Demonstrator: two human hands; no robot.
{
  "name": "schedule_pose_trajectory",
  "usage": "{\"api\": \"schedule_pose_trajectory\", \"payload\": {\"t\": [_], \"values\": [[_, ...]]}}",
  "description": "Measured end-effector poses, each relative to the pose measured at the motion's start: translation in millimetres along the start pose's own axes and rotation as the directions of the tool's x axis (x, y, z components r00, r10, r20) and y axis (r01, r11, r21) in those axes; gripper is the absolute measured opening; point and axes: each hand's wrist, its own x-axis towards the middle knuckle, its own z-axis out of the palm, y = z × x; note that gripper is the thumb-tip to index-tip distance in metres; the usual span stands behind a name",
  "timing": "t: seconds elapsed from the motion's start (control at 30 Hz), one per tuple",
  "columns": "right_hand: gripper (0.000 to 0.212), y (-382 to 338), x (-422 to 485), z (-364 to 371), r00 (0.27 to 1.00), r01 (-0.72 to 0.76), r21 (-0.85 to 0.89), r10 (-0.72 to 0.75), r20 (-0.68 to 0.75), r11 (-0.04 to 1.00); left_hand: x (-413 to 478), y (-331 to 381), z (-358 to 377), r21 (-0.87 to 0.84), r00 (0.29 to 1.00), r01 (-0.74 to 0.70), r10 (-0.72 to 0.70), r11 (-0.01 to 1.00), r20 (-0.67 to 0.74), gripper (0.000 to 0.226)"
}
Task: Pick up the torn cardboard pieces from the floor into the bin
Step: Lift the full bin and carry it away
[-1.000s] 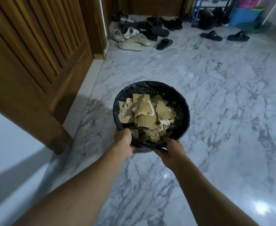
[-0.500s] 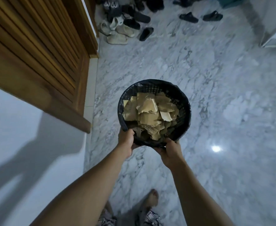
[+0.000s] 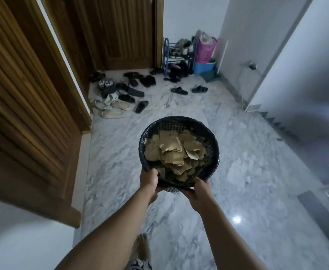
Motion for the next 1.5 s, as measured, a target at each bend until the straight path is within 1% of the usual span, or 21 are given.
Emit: {"api": "schedule_pose_trajectory", "payload": {"t": [0.1,0.17,0.23,0.3,0.43,0.6,0.77,0.93,1.07,1.13,1.27,1.4,1.5], "values": [[0.041,-36,38,27,0.997,0.074,-0.002,-0.074,-0.008,0.997,38,36,38,0.037,0.999,-0.021,0.02,0.999,0.027,0.033],[0.038,-64,73,50,0.994,0.106,-0.014,-0.107,-0.031,0.994,74,61,66,-0.006,0.998,-0.014,0.014,1.0,0.055,0.039],[0.032,-90,108,72,0.989,0.139,-0.038,-0.141,-0.049,0.99,107,87,93,-0.063,0.992,0.009,-0.001,0.998,0.126,0.043],[0.031,-117,138,98,0.986,0.147,-0.034,-0.149,-0.071,0.989,138,117,117,-0.08,0.983,0.014,0.001,0.997,0.183,0.045],[0.031,-162,180,145,0.984,0.15,-0.001,-0.15,-0.094,0.989,182,174,153,-0.091,0.97,-0.011,0.033,0.996,0.242,0.049],[0.027,-214,230,195,0.978,0.191,0.061,-0.185,-0.1,0.98,230,242,200,-0.072,0.956,-0.048,0.067,0.996,0.285,0.048],[0.028,-268,300,230,0.972,0.218,0.121,-0.205,-0.113,0.968,291,296,262,-0.015,0.95,-0.068,0.07,0.998,0.303,0.055],[0.031,-328,401,260,0.968,0.24,0.176,-0.223,-0.112,0.955,372,352,346,0.051,0.962,-0.101,0.085,0.994,0.258,0.042],[0.033,-387,480,286,0.97,0.235,0.178,-0.219,-0.108,0.956,432,396,413,0.081,0.959,-0.112,0.086,0.99,0.269,0.039],[0.033,-421,512,300,0.969,0.237,0.164,-0.221,-0.105,0.958,459,418,444,0.092,0.958,-0.107,0.078,0.99,0.274,0.04],[0.033,-483,573,327,0.972,0.222,0.134,-0.209,-0.107,0.966,499,462,507,0.062,0.967,-0.085,0.068,0.994,0.244,0.04],[0.032,-541,640,347,0.97,0.228,0.169,-0.209,-0.124,0.959,553,503,578,0.082,0.969,-0.046,0.025,0.996,0.246,0.047],[0.032,-587,697,362,0.958,0.26,0.188,-0.228,-0.175,0.947,602,533,637,0.117,0.961,-0.03,-0.003,0.993,0.277,0.051]]}}
